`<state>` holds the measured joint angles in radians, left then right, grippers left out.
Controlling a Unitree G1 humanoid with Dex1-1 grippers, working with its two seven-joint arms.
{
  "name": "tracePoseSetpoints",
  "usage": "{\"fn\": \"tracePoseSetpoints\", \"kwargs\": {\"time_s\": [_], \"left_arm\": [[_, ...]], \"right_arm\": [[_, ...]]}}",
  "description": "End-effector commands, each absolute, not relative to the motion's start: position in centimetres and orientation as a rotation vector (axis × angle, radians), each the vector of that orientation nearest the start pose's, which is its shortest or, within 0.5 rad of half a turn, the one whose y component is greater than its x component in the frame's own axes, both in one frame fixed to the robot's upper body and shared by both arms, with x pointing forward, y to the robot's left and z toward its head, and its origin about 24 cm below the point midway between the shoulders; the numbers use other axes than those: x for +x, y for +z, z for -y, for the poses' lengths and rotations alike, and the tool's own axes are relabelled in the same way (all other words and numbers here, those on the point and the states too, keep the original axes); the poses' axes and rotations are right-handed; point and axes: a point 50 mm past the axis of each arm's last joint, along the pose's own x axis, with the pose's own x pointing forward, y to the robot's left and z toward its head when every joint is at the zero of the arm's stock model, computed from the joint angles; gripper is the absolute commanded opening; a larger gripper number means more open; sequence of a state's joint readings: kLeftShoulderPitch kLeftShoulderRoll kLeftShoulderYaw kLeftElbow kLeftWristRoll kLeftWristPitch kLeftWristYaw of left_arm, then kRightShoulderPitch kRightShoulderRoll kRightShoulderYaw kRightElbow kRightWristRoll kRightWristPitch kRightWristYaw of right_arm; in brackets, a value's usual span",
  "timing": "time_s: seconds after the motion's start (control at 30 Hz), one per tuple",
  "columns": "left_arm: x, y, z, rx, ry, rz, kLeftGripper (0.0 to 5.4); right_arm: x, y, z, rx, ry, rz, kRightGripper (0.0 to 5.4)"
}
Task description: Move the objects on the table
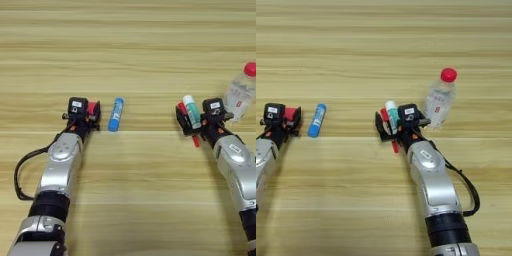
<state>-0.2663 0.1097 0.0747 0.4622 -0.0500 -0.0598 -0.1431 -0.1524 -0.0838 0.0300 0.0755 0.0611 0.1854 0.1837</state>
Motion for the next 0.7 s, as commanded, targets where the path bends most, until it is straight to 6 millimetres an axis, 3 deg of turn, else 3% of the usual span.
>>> {"fn": "tracePoseSetpoints", "kwargs": {"time_s": [0.03,0.2,0.7], "left_arm": [[29.9,1.6,-17.2,0.026,-0.103,-0.125,2.24],[29.9,1.8,-17.2,0.022,-0.114,-0.113,2.24],[29.9,5.0,-15.3,-0.027,-0.253,0.088,2.24]], "right_arm": [[28.3,4.9,13.9,-0.020,0.245,-0.107,5.40],[28.3,4.9,13.8,-0.019,0.244,-0.107,5.40],[28.3,5.0,13.5,-0.020,0.242,-0.105,5.40]]}}
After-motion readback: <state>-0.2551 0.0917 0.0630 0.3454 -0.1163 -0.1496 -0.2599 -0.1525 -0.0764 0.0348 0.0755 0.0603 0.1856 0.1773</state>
